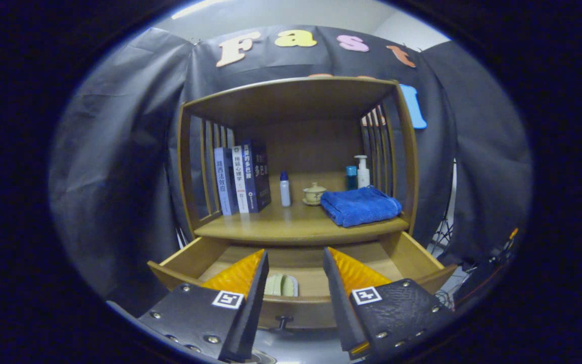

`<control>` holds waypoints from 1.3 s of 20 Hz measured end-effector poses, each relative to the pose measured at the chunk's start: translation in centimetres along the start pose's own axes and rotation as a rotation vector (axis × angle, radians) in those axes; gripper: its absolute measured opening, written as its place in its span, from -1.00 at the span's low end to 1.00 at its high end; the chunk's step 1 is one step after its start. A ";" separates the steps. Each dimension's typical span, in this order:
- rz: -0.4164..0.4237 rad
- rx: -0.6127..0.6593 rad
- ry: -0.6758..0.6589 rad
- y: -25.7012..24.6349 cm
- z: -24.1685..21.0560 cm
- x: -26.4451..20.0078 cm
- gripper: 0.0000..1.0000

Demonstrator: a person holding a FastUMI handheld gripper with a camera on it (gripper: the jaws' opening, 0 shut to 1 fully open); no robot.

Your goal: Pull open the drawer, take out the items inside it, and place them on the countertop above the cabinet.

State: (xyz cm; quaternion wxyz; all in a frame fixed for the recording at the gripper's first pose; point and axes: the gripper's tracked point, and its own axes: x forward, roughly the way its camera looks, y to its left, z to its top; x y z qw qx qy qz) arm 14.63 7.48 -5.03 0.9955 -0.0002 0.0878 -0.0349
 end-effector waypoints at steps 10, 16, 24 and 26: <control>0.021 -0.118 0.171 1.8 -3.0 6.5 0.27; 0.028 -0.098 0.276 1.9 -5.5 8.8 0.27; 0.038 -0.032 0.486 1.6 -9.0 11.3 0.28; 0.064 -0.034 0.538 2.3 -10.4 11.5 0.27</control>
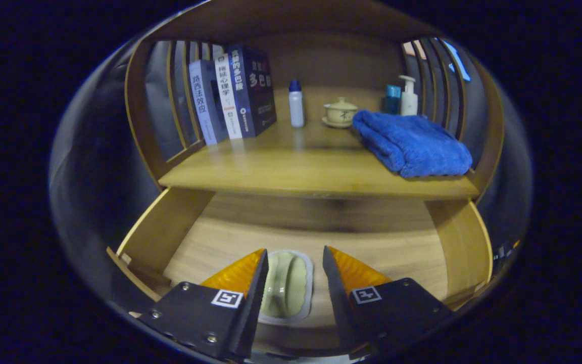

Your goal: Pull open the drawer, take out the items inside it, and place them on the countertop above the cabinet.

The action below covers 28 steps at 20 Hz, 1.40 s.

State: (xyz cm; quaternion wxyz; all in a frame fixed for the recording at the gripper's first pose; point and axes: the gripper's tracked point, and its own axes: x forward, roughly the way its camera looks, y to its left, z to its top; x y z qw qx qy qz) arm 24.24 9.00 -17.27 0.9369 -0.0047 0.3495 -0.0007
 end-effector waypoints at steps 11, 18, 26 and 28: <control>0.018 -0.042 0.151 1.4 -3.2 3.4 0.14; 0.009 -0.061 0.116 0.8 -2.8 3.6 -0.66; 0.028 -0.066 -0.037 1.0 0.2 1.6 -0.67; 0.041 -0.056 -0.075 1.2 1.4 0.4 -0.67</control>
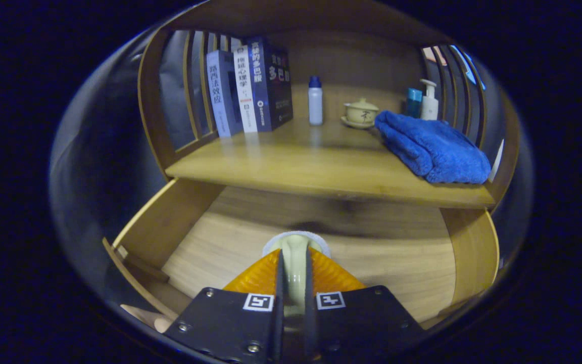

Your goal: Pull open the drawer, take out the items inside it, and place them on the countertop above the cabinet.

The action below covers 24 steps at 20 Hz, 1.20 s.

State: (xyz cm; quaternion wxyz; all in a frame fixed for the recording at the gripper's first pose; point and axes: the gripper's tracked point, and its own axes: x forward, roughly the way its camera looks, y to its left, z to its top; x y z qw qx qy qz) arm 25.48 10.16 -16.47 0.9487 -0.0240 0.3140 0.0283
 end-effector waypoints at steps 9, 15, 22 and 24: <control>-0.011 0.041 -0.246 -0.5 9.3 -3.6 -0.67; -0.103 -0.010 -0.311 -1.3 13.1 -0.9 -0.67; -0.146 0.029 -0.277 -1.8 14.2 3.8 -0.66; -0.160 0.026 -0.266 -2.0 14.3 4.5 -0.67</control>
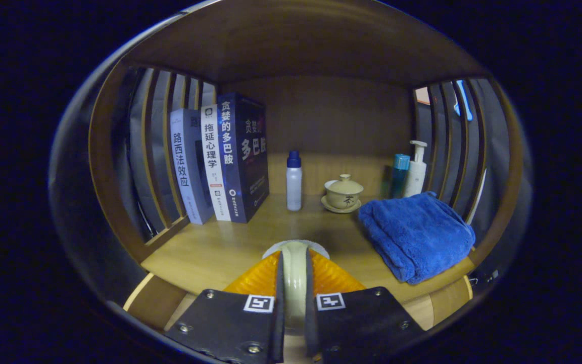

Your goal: Pull open the drawer, take out the items inside it, and place them on the countertop above the cabinet.

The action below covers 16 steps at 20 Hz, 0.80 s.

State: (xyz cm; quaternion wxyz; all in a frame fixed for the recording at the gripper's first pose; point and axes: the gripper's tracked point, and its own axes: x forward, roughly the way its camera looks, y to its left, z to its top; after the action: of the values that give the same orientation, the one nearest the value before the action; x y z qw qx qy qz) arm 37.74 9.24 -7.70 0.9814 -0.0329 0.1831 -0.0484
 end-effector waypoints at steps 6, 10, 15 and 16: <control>-0.056 -0.013 -0.025 -0.7 0.9 3.3 -0.67; -0.090 0.001 -0.051 -0.9 1.5 5.1 -0.67; -0.117 -0.031 -0.096 -0.9 2.0 5.7 -0.67; -0.119 -0.033 -0.099 -0.8 2.0 5.7 -0.66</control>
State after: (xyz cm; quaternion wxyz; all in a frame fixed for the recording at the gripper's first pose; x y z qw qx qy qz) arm 43.73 7.94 -7.81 0.9839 -0.0625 0.1326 -0.1021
